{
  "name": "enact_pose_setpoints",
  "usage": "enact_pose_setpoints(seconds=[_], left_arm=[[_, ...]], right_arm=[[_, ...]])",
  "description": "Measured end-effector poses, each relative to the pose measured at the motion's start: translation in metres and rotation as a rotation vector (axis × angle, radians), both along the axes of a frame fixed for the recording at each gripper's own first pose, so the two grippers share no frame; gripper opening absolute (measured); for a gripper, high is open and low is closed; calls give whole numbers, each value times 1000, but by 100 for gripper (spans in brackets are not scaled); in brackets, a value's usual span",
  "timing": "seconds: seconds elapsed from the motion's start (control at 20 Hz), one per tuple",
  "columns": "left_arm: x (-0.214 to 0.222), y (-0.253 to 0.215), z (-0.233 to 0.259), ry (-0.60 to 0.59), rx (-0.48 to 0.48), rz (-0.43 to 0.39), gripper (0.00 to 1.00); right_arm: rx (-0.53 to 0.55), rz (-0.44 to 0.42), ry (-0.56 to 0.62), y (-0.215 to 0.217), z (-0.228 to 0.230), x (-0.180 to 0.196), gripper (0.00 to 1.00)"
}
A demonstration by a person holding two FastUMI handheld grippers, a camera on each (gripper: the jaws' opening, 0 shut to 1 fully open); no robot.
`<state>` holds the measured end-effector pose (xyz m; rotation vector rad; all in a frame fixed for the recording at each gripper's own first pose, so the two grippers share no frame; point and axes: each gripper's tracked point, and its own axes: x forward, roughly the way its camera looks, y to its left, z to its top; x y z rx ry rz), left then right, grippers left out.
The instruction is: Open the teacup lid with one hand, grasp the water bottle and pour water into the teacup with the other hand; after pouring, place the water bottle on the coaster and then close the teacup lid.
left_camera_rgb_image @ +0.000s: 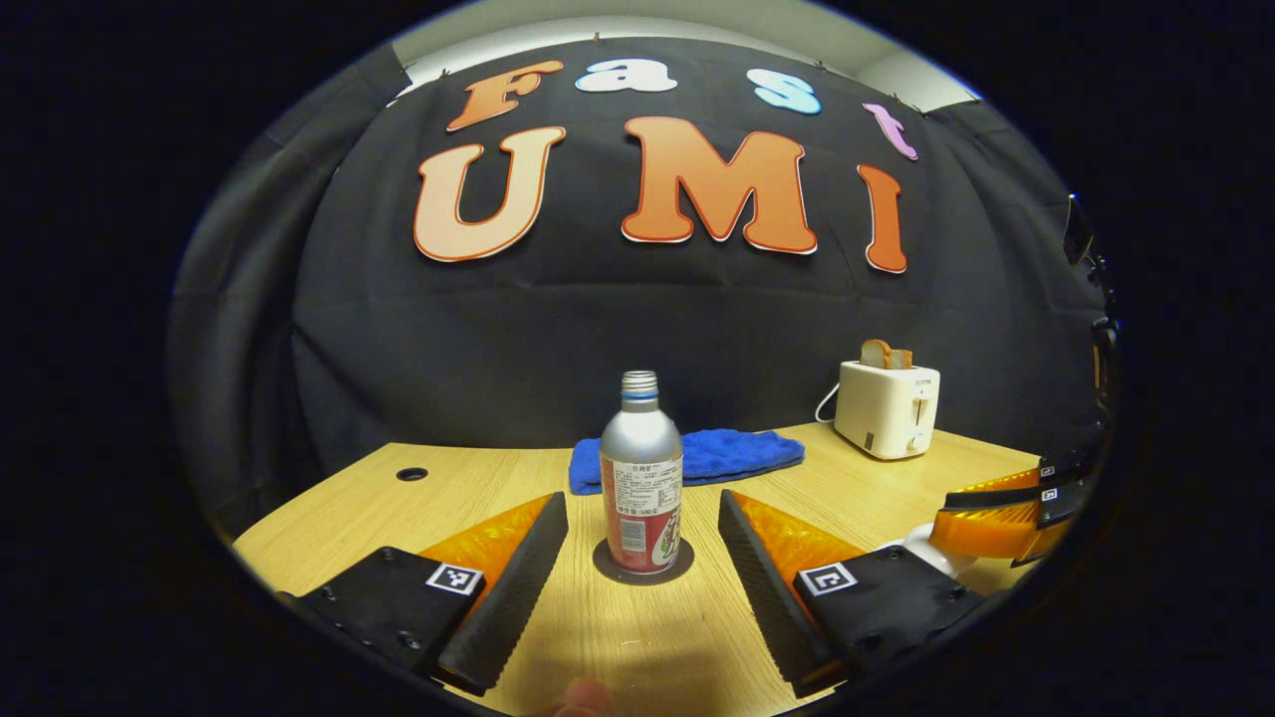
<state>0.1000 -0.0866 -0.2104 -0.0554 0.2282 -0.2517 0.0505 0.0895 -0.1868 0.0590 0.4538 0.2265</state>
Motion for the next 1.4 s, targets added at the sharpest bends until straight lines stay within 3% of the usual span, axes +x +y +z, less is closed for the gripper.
enact_pose_setpoints(seconds=[0.4,0.9,1.1,1.35,1.4], left_arm=[[-24,20,19,-41,-17,59,99],[-43,22,29,-65,-19,74,99],[-51,27,43,-90,-29,96,99],[-65,34,63,-123,-8,129,99],[-68,36,67,-130,-9,137,99]], right_arm=[[-4,14,20,9,-22,1,23],[-5,-5,-12,5,-27,10,23],[-4,-13,-30,4,-19,8,33],[16,-36,-98,-4,18,0,55],[13,-44,-118,-7,27,-2,53]])
